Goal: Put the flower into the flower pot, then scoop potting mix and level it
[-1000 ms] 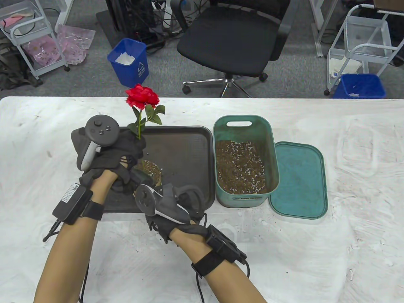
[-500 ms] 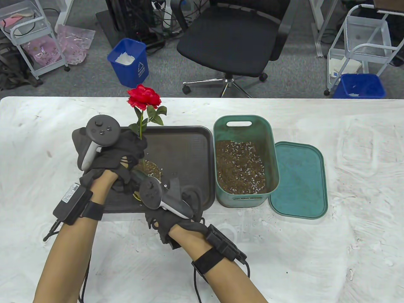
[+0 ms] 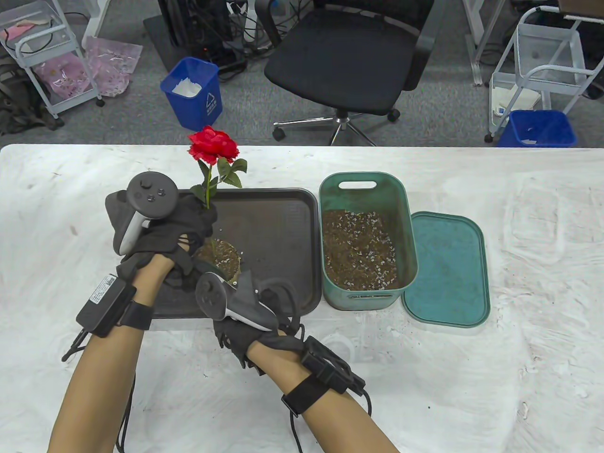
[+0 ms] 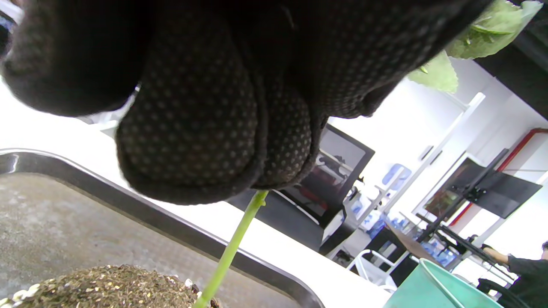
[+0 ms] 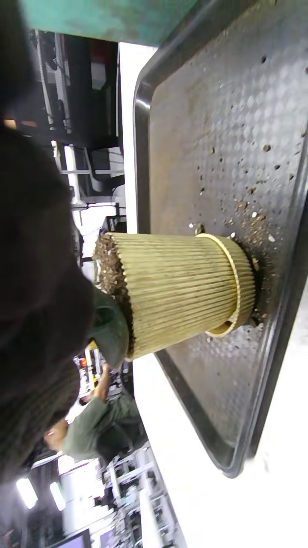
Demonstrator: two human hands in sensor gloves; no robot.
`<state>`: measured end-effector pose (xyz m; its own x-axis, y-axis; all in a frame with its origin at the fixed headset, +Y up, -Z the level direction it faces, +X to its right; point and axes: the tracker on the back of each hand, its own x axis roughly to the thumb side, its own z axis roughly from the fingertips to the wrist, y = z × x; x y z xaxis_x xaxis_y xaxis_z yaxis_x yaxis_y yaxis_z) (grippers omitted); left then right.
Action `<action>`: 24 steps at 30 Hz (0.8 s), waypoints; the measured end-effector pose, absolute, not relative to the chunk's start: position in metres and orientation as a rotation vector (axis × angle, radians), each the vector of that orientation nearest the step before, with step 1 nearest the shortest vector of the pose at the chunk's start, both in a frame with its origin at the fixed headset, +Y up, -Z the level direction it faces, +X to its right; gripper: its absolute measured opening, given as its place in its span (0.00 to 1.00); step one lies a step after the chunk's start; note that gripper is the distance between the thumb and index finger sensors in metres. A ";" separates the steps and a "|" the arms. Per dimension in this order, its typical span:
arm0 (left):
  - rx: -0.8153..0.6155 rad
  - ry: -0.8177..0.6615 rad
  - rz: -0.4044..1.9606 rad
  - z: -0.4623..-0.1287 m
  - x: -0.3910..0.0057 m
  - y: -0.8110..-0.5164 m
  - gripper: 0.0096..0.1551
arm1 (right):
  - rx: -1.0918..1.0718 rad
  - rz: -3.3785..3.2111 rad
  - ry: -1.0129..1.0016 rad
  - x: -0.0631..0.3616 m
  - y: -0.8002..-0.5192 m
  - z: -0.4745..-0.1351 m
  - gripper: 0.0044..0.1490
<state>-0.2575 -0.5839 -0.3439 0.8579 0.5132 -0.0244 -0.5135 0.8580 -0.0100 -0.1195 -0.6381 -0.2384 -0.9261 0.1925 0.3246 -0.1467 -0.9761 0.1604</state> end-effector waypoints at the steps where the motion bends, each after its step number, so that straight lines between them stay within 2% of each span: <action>1: -0.011 0.021 0.545 -0.343 -0.258 -0.584 0.23 | 0.514 2.924 0.210 -0.121 -0.638 -0.238 0.28; 7: -0.002 0.030 0.573 -0.342 -0.263 -0.587 0.23 | 0.559 2.793 0.021 -0.092 -0.630 -0.228 0.29; 10: -0.001 0.036 0.598 -0.340 -0.267 -0.588 0.23 | 0.500 2.719 0.044 -0.067 -0.617 -0.226 0.29; 13: 0.008 0.043 0.614 -0.335 -0.271 -0.588 0.23 | 0.352 2.747 0.072 -0.051 -0.616 -0.238 0.29; 16: 0.016 0.035 0.617 -0.330 -0.273 -0.587 0.23 | 0.288 2.763 0.008 -0.055 -0.626 -0.252 0.29; 24: 0.024 0.005 0.597 -0.320 -0.273 -0.584 0.23 | 0.403 2.752 0.043 -0.074 -0.648 -0.256 0.29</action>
<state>-0.2726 -0.5842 -0.3196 0.8269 0.5623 0.0027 -0.5622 0.8266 0.0244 -0.0736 -0.6477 -0.2564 -0.8954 0.3528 0.2718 -0.3442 -0.9354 0.0805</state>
